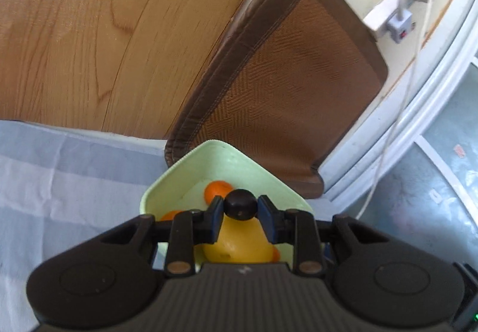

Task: Organize fruits
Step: 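Grasp the dark plum with left tool while right tool grasps a green tomato, then release the plum into basket with left tool while right tool drops green tomato, then grasp a green tomato with left tool while right tool grasps another, drop both in basket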

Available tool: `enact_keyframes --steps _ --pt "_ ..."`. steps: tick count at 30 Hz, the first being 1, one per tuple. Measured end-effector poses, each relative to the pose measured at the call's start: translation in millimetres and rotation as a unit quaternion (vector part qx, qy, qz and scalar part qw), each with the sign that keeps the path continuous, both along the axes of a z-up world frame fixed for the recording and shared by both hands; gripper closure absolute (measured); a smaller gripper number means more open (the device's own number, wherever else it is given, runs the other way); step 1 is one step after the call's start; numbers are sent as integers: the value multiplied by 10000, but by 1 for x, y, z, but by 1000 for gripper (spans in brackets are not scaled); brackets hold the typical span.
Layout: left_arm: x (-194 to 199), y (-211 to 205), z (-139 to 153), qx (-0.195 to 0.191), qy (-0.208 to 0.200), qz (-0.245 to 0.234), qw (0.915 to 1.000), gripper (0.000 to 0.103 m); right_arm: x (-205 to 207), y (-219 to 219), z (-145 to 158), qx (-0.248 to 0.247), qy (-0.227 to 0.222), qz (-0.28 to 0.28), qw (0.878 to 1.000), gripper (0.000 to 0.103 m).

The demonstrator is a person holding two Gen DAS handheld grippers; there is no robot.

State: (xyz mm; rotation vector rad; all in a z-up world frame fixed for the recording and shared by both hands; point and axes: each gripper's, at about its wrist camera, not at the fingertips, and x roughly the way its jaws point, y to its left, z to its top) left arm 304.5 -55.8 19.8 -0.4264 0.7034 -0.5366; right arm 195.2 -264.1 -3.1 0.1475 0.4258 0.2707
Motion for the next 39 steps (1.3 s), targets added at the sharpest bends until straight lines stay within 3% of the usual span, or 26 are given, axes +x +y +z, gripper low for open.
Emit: enact_keyframes --steps 2,6,11,15,19,22,25,27,31,39 --pt "10 -5 -6 39 75 10 10000 78 1 1 -2 -63 -46 26 10000 72" --pt "16 -11 -16 141 153 56 9998 62 2 3 -4 -130 -98 24 9999 70" --pt "5 3 -9 26 58 222 9997 62 -4 -8 1 5 -269 -231 9994 70" --pt "-33 41 12 -147 -318 430 9985 62 -8 -25 2 300 -302 -574 9974 70" --pt "-87 87 15 124 -497 784 9956 62 -13 -39 7 590 -457 -847 9936 70" --pt "-121 107 6 487 -462 915 9935 62 -23 -40 14 994 -694 -482 9914 68" --pt "-137 112 -8 753 -339 824 9932 62 -31 -17 21 1154 -541 540 9904 63" --pt "-137 114 -15 738 -190 710 9946 62 -36 11 20 972 -236 1191 9878 63" --pt "-133 109 -24 651 -107 487 9966 62 -42 74 6 -254 158 1966 9800 63" --pt "-139 120 -27 332 -136 584 9976 62 -27 129 -12 -1147 531 2346 9638 63"
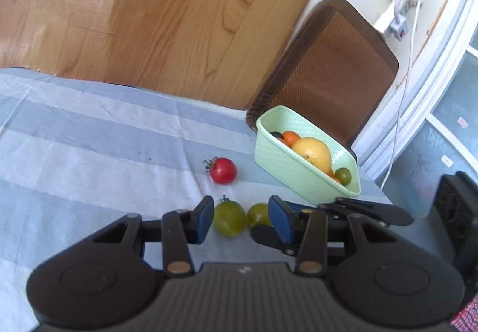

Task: Organize fruits
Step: 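Grasp a green tomato with left tool while right tool grasps another, drop both in basket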

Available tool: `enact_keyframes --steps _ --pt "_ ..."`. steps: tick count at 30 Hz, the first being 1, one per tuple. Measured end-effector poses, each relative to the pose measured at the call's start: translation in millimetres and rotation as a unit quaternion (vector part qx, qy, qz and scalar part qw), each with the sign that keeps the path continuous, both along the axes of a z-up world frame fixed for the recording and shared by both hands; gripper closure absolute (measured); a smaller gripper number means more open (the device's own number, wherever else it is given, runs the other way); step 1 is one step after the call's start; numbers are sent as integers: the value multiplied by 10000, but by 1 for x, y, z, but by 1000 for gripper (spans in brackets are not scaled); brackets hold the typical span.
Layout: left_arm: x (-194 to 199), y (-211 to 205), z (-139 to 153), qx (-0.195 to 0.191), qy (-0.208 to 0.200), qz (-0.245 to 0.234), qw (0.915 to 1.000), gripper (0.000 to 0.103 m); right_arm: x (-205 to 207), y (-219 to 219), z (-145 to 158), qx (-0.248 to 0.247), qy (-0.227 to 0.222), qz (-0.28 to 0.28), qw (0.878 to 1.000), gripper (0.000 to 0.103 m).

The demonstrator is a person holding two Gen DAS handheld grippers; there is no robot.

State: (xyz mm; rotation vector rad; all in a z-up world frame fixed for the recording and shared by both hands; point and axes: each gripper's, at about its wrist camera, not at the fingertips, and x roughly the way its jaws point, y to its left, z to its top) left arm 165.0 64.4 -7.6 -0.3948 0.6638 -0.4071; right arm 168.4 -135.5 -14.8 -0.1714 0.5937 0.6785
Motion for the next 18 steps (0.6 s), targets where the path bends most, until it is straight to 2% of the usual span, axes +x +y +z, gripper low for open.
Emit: enact_keyframes --steps 1,3,6,8,9,12,14,15,17,18 --pt "-1 2 0 -47 7 33 10000 62 3 4 0 -117 22 -9 9999 64" --pt "-1 2 0 -45 -6 71 10000 62 9 5 -3 -181 137 14 9997 74" --pt "0 -5 -1 121 -15 5 9999 62 3 -3 -2 -130 55 -73 9999 74" --pt "4 -14 -4 254 -2 -86 9996 54 -6 -12 -1 -70 16 -213 9997 74" --pt "5 -18 -5 345 -19 -100 9994 50 -9 -16 -1 -25 22 -270 9996 74" --pt "6 -34 -8 769 -100 -125 9969 50 -22 -34 -1 79 57 -456 9989 74" --pt "7 -41 -11 1035 -129 -112 9945 55 -29 -45 -1 151 54 -563 9983 74" --pt "7 -43 -13 1104 -125 -88 9938 63 -33 -50 -1 192 61 -614 9979 74" --pt "7 -42 -13 1143 -138 -88 9933 74 -38 -59 -1 263 74 -693 9972 74" --pt "8 -42 -13 1135 -121 -123 9934 75 -41 -62 0 287 72 -721 9970 74"
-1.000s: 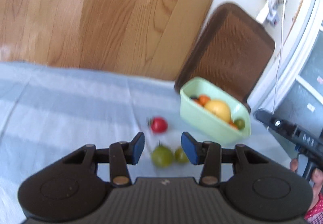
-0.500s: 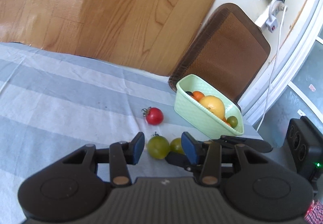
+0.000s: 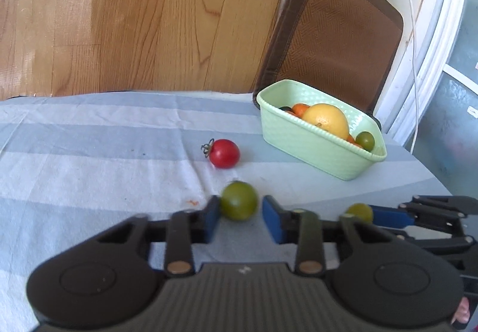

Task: Organize fruits
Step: 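Grasp a green tomato with left tool while right tool grasps another, drop both in basket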

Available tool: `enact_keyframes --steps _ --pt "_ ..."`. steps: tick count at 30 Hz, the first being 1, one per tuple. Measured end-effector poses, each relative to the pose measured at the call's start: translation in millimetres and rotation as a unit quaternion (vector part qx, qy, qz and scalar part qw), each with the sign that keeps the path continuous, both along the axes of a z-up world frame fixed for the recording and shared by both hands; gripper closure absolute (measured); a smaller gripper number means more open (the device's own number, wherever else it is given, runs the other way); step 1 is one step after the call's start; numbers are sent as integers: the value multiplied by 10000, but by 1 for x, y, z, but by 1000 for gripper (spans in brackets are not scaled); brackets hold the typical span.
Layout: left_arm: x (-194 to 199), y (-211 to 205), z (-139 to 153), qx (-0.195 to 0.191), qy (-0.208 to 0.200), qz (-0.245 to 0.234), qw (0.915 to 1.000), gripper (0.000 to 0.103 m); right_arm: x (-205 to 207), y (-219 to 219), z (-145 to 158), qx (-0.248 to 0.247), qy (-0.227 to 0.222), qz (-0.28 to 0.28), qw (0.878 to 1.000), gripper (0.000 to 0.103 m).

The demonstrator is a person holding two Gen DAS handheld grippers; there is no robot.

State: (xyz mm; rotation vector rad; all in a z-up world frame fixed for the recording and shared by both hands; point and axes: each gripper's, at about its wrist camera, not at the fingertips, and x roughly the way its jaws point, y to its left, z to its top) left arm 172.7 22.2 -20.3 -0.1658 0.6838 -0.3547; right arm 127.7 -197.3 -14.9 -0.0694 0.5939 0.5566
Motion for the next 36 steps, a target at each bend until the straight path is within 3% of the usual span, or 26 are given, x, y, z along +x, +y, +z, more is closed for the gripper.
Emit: enact_keyframes --steps 4,11,19,22,28,29,31,32,36 --pt "-2 -4 3 -24 37 -65 10000 75 -4 -6 3 94 -98 -80 9999 74" --pt "2 -27 23 -473 -117 -395 9980 75 -5 -19 16 275 -427 -251 9984 74" --pt "58 -67 47 -780 -209 -488 9955 75 36 -53 30 380 -836 -1090 9898 74" --pt "89 -71 47 -1083 -8 -352 9935 75 59 -59 25 408 -759 -1354 9870 74" --pt "129 -80 39 -1183 172 -232 9926 74 83 -59 12 430 -741 -1580 9837 70" --pt "133 -82 38 -1188 197 -259 9924 74 83 -60 11 432 -759 -1607 9831 69" --pt "139 -86 34 -1170 209 -268 9925 64 83 -62 10 422 -829 -1625 9823 63" --pt "140 -87 32 -1157 206 -267 9927 63 82 -63 11 362 -915 -1698 9805 59" --pt "134 -78 33 -1273 171 -253 9914 63 77 -72 13 514 -1062 -1865 9754 58"
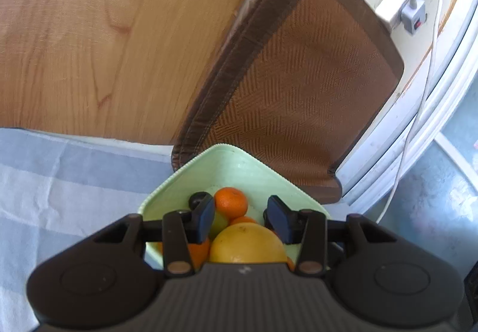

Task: Organize fruits

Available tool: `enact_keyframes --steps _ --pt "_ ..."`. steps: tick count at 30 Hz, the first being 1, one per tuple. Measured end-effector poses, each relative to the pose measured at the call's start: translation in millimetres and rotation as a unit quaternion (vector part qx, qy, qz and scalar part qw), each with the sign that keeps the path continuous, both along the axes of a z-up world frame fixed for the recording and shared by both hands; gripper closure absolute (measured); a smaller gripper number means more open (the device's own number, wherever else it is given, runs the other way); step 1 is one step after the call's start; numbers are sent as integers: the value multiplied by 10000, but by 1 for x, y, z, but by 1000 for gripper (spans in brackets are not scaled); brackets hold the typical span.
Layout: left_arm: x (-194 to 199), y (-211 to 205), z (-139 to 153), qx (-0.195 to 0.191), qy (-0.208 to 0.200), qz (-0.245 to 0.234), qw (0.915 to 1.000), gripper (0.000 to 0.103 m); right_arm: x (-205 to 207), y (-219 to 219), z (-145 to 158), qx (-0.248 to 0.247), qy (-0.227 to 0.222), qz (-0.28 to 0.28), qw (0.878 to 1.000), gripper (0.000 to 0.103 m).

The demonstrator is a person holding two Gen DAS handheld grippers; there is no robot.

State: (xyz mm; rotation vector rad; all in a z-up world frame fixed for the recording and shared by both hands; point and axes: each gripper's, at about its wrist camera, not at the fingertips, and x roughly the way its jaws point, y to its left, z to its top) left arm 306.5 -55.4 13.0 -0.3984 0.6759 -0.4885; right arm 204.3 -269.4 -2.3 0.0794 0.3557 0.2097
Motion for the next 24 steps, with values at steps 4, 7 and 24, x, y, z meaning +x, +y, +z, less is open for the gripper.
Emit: enact_keyframes --steps 4,7,24 --pt "-29 46 14 -240 -240 211 9992 63 -5 -7 0 25 -24 -171 9998 58" --pt "-56 88 17 -157 -351 573 9976 63 -8 -11 2 93 -178 -320 9993 58" --pt "-72 73 -33 1420 -164 454 9887 46 -53 61 2 462 407 1445 9876 57"
